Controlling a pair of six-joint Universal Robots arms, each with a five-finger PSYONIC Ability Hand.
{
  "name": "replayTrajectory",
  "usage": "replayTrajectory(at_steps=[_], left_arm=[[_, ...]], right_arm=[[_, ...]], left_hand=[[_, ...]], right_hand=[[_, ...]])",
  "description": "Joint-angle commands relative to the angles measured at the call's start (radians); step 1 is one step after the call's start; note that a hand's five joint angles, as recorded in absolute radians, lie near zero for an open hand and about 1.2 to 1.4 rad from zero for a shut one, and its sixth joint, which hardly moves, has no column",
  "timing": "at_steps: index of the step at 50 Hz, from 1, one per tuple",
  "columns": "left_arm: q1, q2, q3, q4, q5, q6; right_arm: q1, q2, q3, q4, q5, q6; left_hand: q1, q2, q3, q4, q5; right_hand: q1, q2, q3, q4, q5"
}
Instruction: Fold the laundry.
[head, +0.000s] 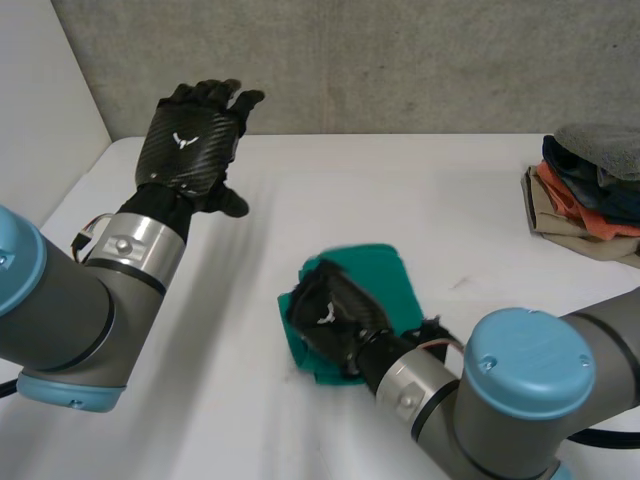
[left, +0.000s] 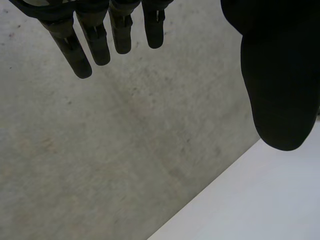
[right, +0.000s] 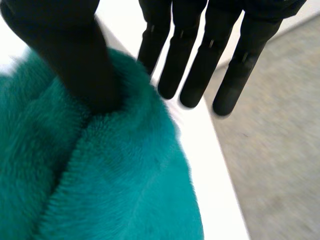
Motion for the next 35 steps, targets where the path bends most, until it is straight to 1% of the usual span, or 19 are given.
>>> replayTrajectory(at_steps=[1, 2, 4, 5, 6, 8, 9, 10, 11, 14, 16, 20, 22, 23, 26, 30, 31, 34, 35], left_arm=[[-0.058, -0.015, 0.108, -0.142, -0.007, -0.118], [-0.065, -0.029, 0.143, -0.183, -0.020, -0.150], [-0.073, -0.057, 0.174, -0.215, -0.039, -0.173], [-0.088, -0.096, 0.211, -0.249, -0.063, -0.194], [-0.101, -0.118, 0.234, -0.267, -0.076, -0.204], [-0.130, -0.158, 0.274, -0.301, -0.103, -0.219], [-0.156, -0.193, 0.309, -0.333, -0.134, -0.228], [-0.171, -0.213, 0.326, -0.349, -0.148, -0.231], [-0.181, -0.228, 0.337, -0.358, -0.162, -0.233], [-0.223, -0.302, 0.371, -0.384, -0.182, -0.233], [-0.251, -0.357, 0.381, -0.386, -0.186, -0.233], [-0.279, -0.434, 0.389, -0.398, -0.195, -0.222], [-0.283, -0.456, 0.389, -0.400, -0.211, -0.221], [-0.283, -0.472, 0.388, -0.412, -0.229, -0.216], [-0.282, -0.491, 0.389, -0.450, -0.249, -0.199], [-0.282, -0.526, 0.400, -0.534, -0.257, -0.095], [-0.282, -0.532, 0.403, -0.557, -0.269, -0.045], [-0.283, -0.529, 0.403, -0.565, -0.280, 0.025], [-0.282, -0.528, 0.406, -0.567, -0.283, 0.039]], right_arm=[[-0.030, -0.029, -0.005, 0.012, 0.016, 0.215], [-0.074, -0.084, -0.005, 0.014, 0.030, 0.317], [-0.137, -0.130, -0.007, 0.014, 0.039, 0.428], [-0.166, -0.150, -0.007, 0.015, 0.042, 0.485], [-0.219, -0.168, -0.011, 0.026, 0.044, 0.592], [-0.261, -0.176, -0.019, 0.049, 0.044, 0.675], [-0.274, -0.178, -0.027, 0.066, 0.044, 0.712], [-0.298, -0.173, -0.050, 0.108, 0.045, 0.761], [-0.313, -0.169, -0.066, 0.142, 0.045, 0.778], [-0.327, -0.130, -0.131, 0.262, 0.051, 0.781], [-0.326, -0.080, -0.168, 0.314, 0.059, 0.775], [-0.315, 0.046, -0.275, 0.438, 0.065, 0.742], [-0.315, 0.074, -0.295, 0.466, 0.053, 0.741], [-0.315, 0.091, -0.303, 0.472, 0.047, 0.740], [-0.315, 0.149, -0.333, 0.492, 0.021, 0.734], [-0.315, 0.209, -0.355, 0.495, 0.014, 0.711], [-0.315, 0.223, -0.358, 0.500, 0.017, 0.680], [-0.315, 0.229, -0.360, 0.511, 0.022, 0.604], [-0.314, 0.227, -0.360, 0.517, 0.036, 0.544]], left_hand=[[0.016, 0.006, -0.002, 0.009, -0.005], [0.016, 0.006, -0.002, 0.009, -0.005], [0.016, 0.006, -0.002, 0.009, -0.005], [0.022, 0.012, 0.004, 0.014, 0.001], [0.037, 0.026, 0.018, 0.029, 0.016], [0.052, 0.041, 0.033, 0.044, 0.030], [0.052, 0.041, 0.033, 0.044, 0.030], [0.052, 0.041, 0.033, 0.044, 0.030], [0.052, 0.041, 0.033, 0.044, 0.030], [0.054, 0.044, 0.036, 0.047, 0.033], [0.054, 0.044, 0.036, 0.047, 0.033], [0.066, 0.056, 0.048, 0.058, 0.045], [0.078, 0.067, 0.059, 0.070, 0.057], [0.087, 0.076, 0.068, 0.079, 0.066], [0.087, 0.076, 0.068, 0.079, 0.066], [0.072, 0.062, 0.054, 0.064, 0.051], [0.072, 0.062, 0.054, 0.064, 0.051], [0.069, 0.059, 0.051, 0.061, 0.048], [0.069, 0.059, 0.051, 0.061, 0.048]], right_hand=[[-0.614, -0.613, -0.621, -0.624, -0.632], [-0.645, -0.644, -0.652, -0.655, -0.663], [-0.645, -0.644, -0.652, -0.655, -0.663], [-0.645, -0.644, -0.652, -0.655, -0.663], [-0.645, -0.644, -0.652, -0.655, -0.663], [-0.645, -0.644, -0.652, -0.655, -0.663], [-0.645, -0.644, -0.652, -0.655, -0.663], [-0.645, -0.644, -0.652, -0.655, -0.663], [-0.645, -0.644, -0.652, -0.655, -0.663], [-0.645, -0.644, -0.652, -0.655, -0.663], [-0.645, -0.644, -0.652, -0.655, -0.663], [-0.645, -0.644, -0.652, -0.655, -0.663], [-0.645, -0.644, -0.652, -0.655, -0.663], [-0.645, -0.644, -0.652, -0.655, -0.663], [-0.645, -0.644, -0.652, -0.655, -0.663], [-0.645, -0.644, -0.652, -0.655, -0.663], [-0.645, -0.644, -0.652, -0.655, -0.663], [-0.645, -0.644, -0.652, -0.655, -0.663], [-0.645, -0.644, -0.652, -0.655, -0.663]])
